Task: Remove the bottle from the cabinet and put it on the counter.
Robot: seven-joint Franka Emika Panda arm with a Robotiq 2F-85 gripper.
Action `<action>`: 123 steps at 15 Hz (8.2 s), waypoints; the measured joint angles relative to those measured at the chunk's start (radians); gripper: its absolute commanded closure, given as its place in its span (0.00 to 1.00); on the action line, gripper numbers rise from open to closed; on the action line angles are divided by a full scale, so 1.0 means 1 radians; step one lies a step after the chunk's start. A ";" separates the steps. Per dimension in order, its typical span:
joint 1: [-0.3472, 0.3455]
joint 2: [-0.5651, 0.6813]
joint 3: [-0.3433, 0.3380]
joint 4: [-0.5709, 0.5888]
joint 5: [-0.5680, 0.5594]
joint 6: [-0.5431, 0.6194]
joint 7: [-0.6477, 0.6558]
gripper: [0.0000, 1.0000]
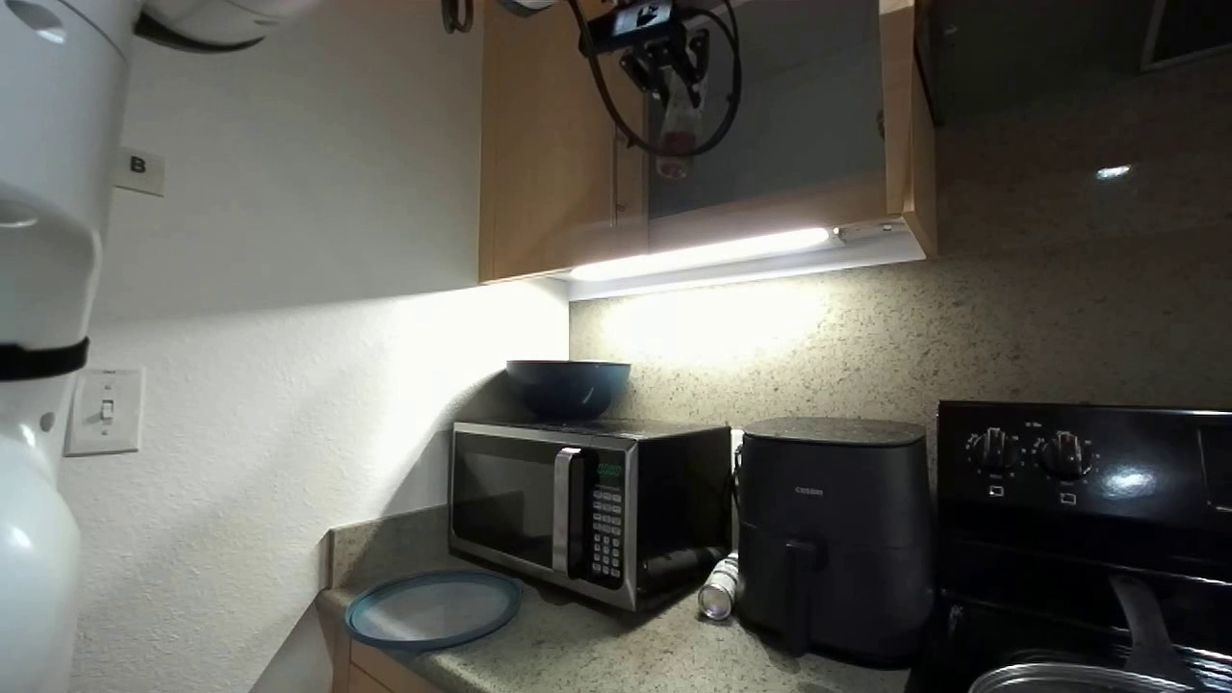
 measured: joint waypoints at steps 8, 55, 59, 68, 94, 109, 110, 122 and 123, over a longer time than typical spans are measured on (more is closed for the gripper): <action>0.076 -0.067 0.057 -0.156 -0.024 0.015 0.008 0.80; 0.276 -0.432 0.037 -0.927 -0.055 -0.019 0.429 0.55; 0.276 -0.415 0.037 -0.917 -0.055 -0.018 0.429 0.80; 0.254 -0.532 0.058 -1.104 -0.054 -0.020 0.564 0.80; -0.047 -0.668 0.232 -1.380 -0.414 -0.014 1.172 0.55; -0.049 -0.448 0.223 -1.356 -0.869 -0.164 1.618 0.55; -0.030 -0.446 0.204 -1.356 -0.869 -0.164 1.618 0.55; 0.133 -0.248 0.137 -1.314 -1.099 -0.409 1.843 0.80; 0.152 -0.215 0.124 -1.299 -1.115 -0.425 1.855 0.55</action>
